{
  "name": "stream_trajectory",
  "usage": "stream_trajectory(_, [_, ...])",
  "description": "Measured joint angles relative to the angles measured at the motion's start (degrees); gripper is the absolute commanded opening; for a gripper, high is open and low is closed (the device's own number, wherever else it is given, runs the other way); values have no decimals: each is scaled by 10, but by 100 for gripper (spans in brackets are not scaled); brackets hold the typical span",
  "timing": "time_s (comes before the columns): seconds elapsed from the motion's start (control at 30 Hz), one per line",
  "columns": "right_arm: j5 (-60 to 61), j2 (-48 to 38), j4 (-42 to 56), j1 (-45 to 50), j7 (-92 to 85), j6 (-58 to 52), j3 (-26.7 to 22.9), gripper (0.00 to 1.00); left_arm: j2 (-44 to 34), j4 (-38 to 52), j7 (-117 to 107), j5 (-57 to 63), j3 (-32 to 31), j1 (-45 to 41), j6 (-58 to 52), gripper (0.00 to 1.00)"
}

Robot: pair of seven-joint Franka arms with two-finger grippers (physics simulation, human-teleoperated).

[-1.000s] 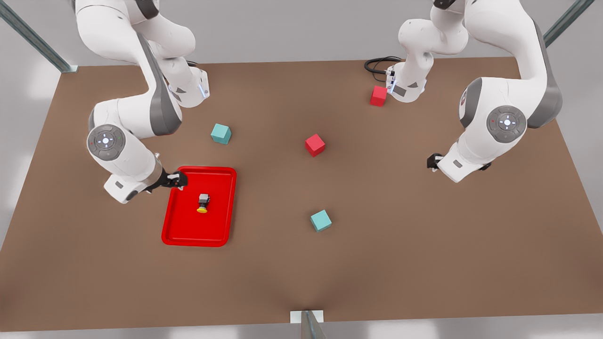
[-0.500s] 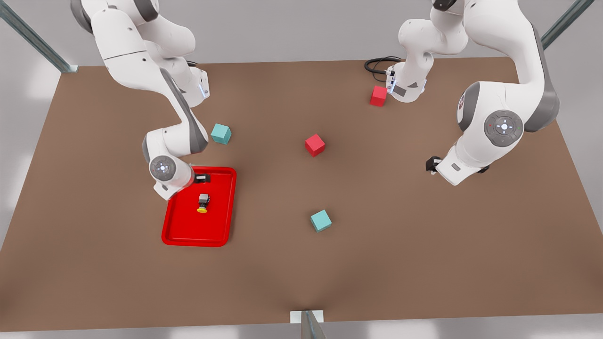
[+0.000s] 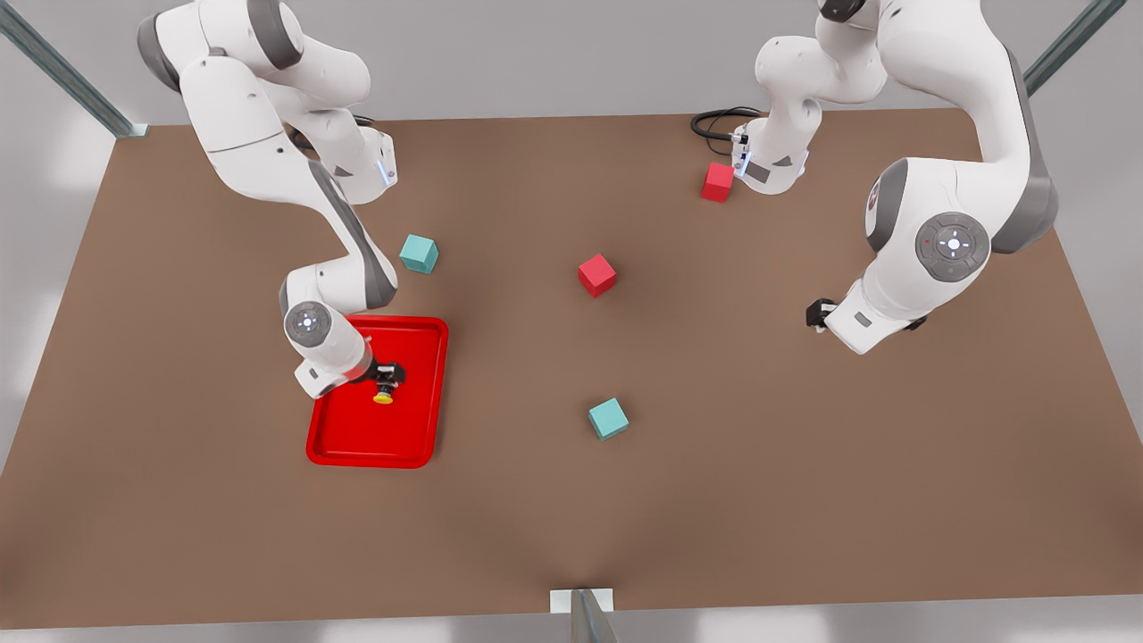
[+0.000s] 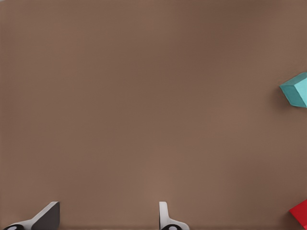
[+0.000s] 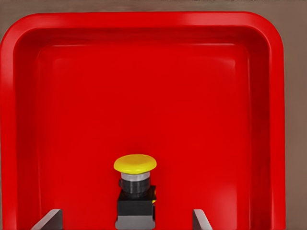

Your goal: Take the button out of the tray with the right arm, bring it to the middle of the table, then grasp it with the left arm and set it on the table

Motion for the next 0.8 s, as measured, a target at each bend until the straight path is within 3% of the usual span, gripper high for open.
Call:
stream_trajectory(0.5, [-21,29,-45,-4,14,46,3,100,9,0,0,0,0,-1,2,100])
stream_trajectory(0.6, [-20,34,-44,-3,16,53,3,90,9,0,0,0,0,-1,2,100])
stream_trajectory(0.73, [-19,38,-42,-2,19,59,3,89,10,0,0,0,0,0,2,100])
stream_trajectory(0.8, [-19,39,-42,-2,19,61,3,73,10,0,0,0,0,0,2,100])
